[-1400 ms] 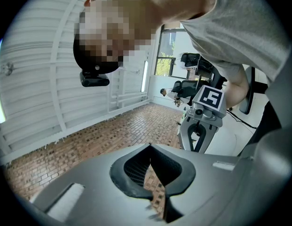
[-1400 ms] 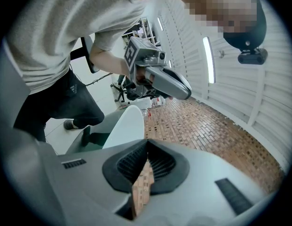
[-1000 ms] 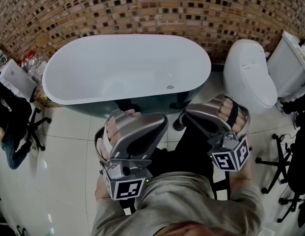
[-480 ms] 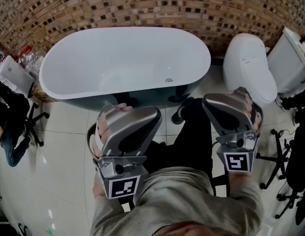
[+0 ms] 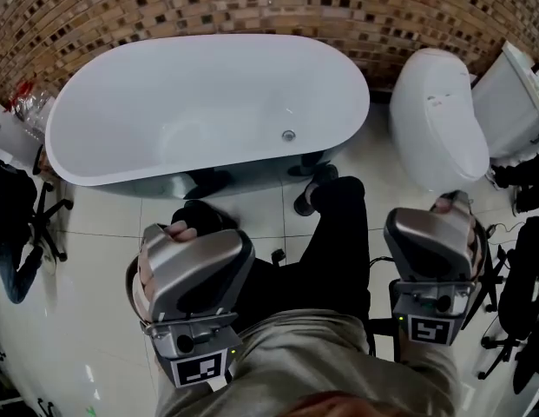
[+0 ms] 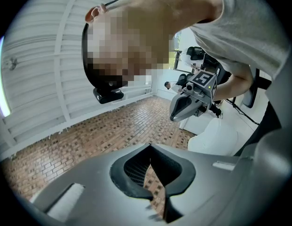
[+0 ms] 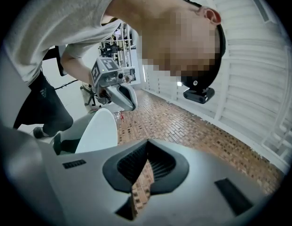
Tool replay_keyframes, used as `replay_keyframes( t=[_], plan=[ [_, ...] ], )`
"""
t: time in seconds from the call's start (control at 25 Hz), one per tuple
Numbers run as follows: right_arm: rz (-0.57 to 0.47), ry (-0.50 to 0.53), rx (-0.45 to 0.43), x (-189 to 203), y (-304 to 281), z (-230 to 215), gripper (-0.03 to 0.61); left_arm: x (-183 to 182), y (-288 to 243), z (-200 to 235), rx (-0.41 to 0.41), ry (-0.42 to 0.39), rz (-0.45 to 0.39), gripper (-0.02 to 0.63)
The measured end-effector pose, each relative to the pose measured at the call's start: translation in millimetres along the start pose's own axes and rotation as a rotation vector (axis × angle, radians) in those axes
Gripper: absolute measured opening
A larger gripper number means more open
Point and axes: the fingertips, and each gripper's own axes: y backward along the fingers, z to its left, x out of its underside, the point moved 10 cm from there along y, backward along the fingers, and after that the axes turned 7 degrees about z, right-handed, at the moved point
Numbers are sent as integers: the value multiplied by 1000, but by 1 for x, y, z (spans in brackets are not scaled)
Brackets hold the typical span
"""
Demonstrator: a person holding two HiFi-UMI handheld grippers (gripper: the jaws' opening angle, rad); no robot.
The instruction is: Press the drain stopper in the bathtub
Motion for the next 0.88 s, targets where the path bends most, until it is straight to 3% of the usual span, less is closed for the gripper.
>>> replay_keyframes(
  t=[0.88],
  plan=[
    [23, -107, -9, 28, -5, -3, 0, 22, -12, -6, 34, 40, 52, 2]
  ],
)
